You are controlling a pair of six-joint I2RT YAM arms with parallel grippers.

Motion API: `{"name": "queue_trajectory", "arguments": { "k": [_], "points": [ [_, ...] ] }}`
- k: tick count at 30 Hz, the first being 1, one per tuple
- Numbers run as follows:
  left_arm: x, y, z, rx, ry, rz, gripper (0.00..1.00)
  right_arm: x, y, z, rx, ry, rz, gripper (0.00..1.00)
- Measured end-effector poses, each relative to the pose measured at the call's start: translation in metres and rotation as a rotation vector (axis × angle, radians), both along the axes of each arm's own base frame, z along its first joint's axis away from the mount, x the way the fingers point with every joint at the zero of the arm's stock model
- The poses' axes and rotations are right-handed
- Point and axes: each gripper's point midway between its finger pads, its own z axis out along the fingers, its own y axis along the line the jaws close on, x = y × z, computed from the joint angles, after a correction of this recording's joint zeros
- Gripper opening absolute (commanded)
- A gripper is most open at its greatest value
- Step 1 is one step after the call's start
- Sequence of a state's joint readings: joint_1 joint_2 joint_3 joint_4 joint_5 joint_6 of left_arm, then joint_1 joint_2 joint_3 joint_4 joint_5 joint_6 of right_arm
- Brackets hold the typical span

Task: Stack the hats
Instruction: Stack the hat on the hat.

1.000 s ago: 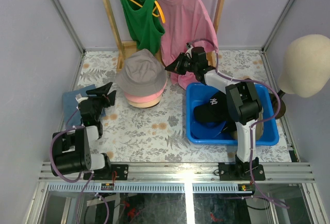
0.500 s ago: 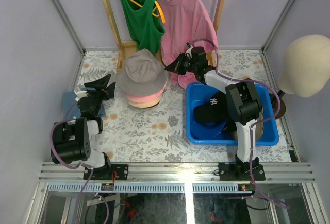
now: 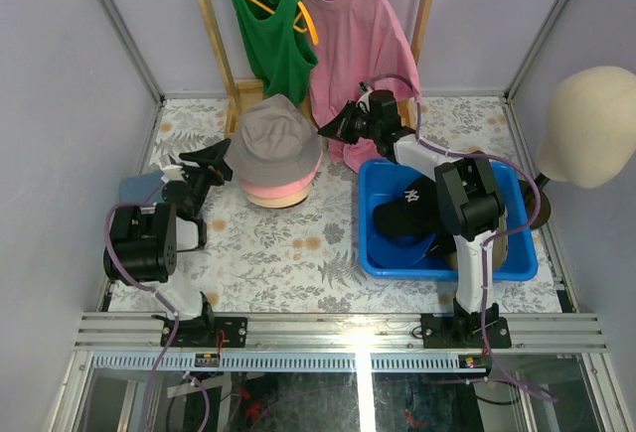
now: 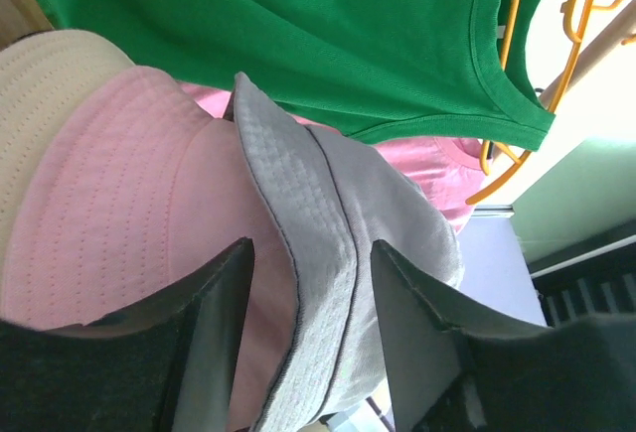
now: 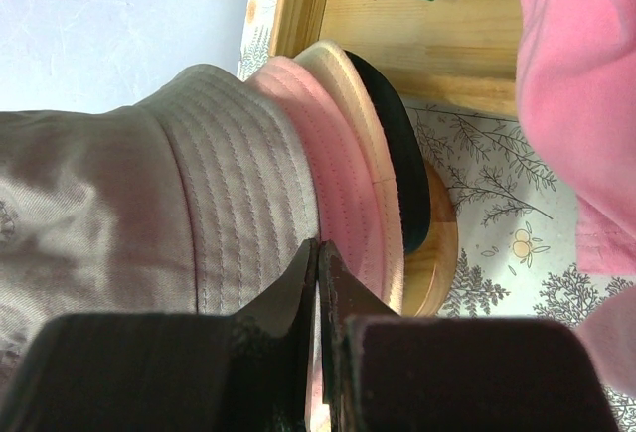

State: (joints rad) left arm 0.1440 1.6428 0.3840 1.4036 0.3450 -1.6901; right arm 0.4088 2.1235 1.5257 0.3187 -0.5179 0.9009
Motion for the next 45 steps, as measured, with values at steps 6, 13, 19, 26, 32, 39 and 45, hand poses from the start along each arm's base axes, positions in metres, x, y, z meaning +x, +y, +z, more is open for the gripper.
{"name": "queue_trajectory", "arguments": {
  "k": [6, 13, 19, 26, 32, 39, 45],
  "points": [
    [0.0, -0.001, 0.005, -0.011, -0.032, -0.007, 0.16, 0.002, 0.001, 0.004, 0.004, -0.009, -0.001, 0.0],
    [-0.004, 0.0, -0.003, -0.015, -0.017, 0.007, 0.09, 0.003, 0.001, 0.006, 0.005, -0.013, -0.001, 0.0],
    [-0.01, 0.001, -0.022, -0.01, 0.039, 0.021, 0.08, 0.004, 0.0, 0.008, 0.007, -0.016, -0.003, 0.0],
    [-0.01, 0.002, -0.044, 0.028, 0.135, 0.033, 0.07, 0.005, -0.001, 0.008, 0.001, -0.012, -0.003, 0.0],
    [-0.011, 0.002, -0.057, 0.057, 0.194, 0.032, 0.05, 0.004, -0.001, 0.007, -0.003, -0.012, -0.001, 0.0],
    [-0.014, -0.001, -0.085, 0.071, 0.296, 0.012, 0.03, 0.004, -0.002, 0.005, -0.01, -0.007, -0.001, 0.0],
    [-0.018, -0.003, -0.1, 0.084, 0.349, -0.005, 0.03, 0.001, -0.003, -0.001, -0.016, 0.005, -0.001, 0.0]
  ]
}}
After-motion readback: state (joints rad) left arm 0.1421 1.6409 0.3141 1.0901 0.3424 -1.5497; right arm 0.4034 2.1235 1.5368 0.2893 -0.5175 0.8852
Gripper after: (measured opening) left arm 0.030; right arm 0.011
